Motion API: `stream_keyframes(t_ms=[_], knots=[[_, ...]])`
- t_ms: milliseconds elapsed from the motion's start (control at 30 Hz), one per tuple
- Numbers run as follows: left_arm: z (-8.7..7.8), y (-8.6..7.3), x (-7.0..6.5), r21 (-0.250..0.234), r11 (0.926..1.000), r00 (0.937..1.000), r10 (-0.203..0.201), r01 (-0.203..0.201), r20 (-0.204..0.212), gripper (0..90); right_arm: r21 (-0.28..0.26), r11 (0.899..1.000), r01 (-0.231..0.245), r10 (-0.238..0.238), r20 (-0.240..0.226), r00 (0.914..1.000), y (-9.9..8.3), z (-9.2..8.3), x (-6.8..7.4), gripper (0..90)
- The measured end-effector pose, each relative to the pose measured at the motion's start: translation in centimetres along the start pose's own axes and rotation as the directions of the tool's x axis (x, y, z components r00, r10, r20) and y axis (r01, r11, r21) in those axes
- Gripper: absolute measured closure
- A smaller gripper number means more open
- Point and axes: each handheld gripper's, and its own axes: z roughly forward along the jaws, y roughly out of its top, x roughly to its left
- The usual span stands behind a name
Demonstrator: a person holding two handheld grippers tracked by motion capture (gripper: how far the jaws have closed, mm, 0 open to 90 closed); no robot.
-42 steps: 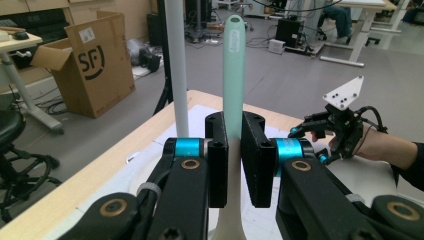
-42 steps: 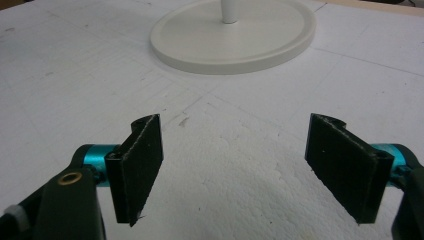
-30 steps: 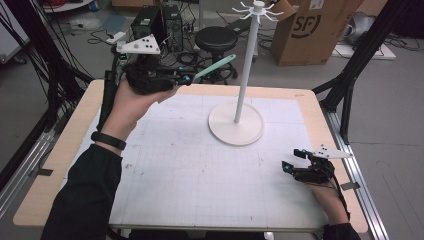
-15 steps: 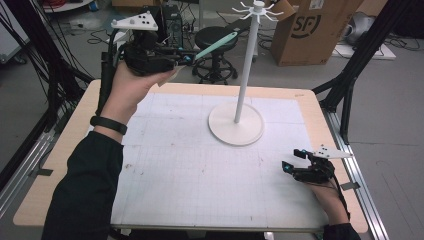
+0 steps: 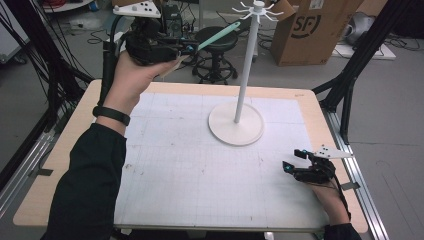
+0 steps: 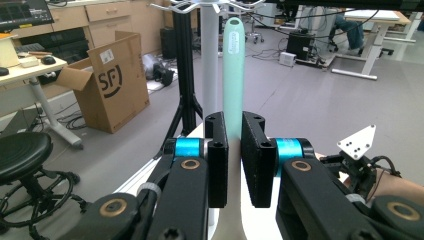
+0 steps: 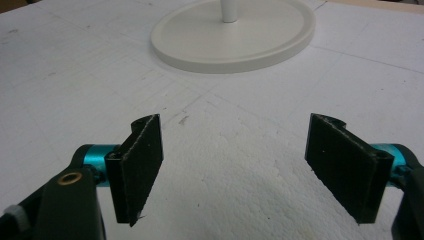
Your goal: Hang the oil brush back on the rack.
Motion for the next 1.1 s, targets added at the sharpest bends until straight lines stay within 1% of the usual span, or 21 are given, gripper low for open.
stream_keyframes(t_ms=[100,267,500,667,767,900,967,1100], knots=[[-0.1,0.0,0.2,-0.011,0.9999,1.0000,-0.009,0.009,0.001,81.8,-0.001,1.000,0.001,-0.001,0.001,1.0000,0.0,0.0,0.0,22.7],[-0.2,0.3,0.3,-0.023,0.9997,0.9999,-0.010,0.010,-0.001,81.9,0.002,1.000,-0.005,0.005,0.002,1.0000,0.0,0.0,0.0,22.7],[0.2,0.7,0.3,-0.018,0.9998,1.0000,-0.007,0.007,-0.001,81.8,0.001,1.000,-0.003,0.003,0.002,1.0000,0.0,0.0,0.0,22.7],[0.4,1.0,0.3,-0.002,1.0000,1.0000,-0.004,0.004,0.002,81.8,-0.003,1.000,0.000,0.001,0.002,1.0000,0.0,-0.1,0.0,22.7],[0.5,1.1,0.3,-0.003,1.0000,1.0000,-0.002,0.002,-0.001,81.8,-0.003,1.000,-0.002,0.002,0.003,1.0000,-0.1,-0.1,-0.1,22.7],[0.7,1.0,0.4,0.007,1.0000,1.0000,-0.003,0.003,-0.008,81.8,-0.005,1.000,-0.005,0.005,0.005,1.0000,-0.2,-0.2,-0.2,22.7],[0.8,1.0,0.5,0.008,1.0000,1.0000,-0.004,0.004,-0.006,81.9,-0.004,1.000,-0.011,0.011,0.007,0.9999,-0.1,-0.3,-0.2,22.8],[1.1,1.0,0.4,0.013,0.9999,1.0000,0.001,-0.001,-0.003,81.8,-0.004,1.000,-0.006,0.006,0.007,1.0000,-0.1,-0.3,-0.2,22.8]])
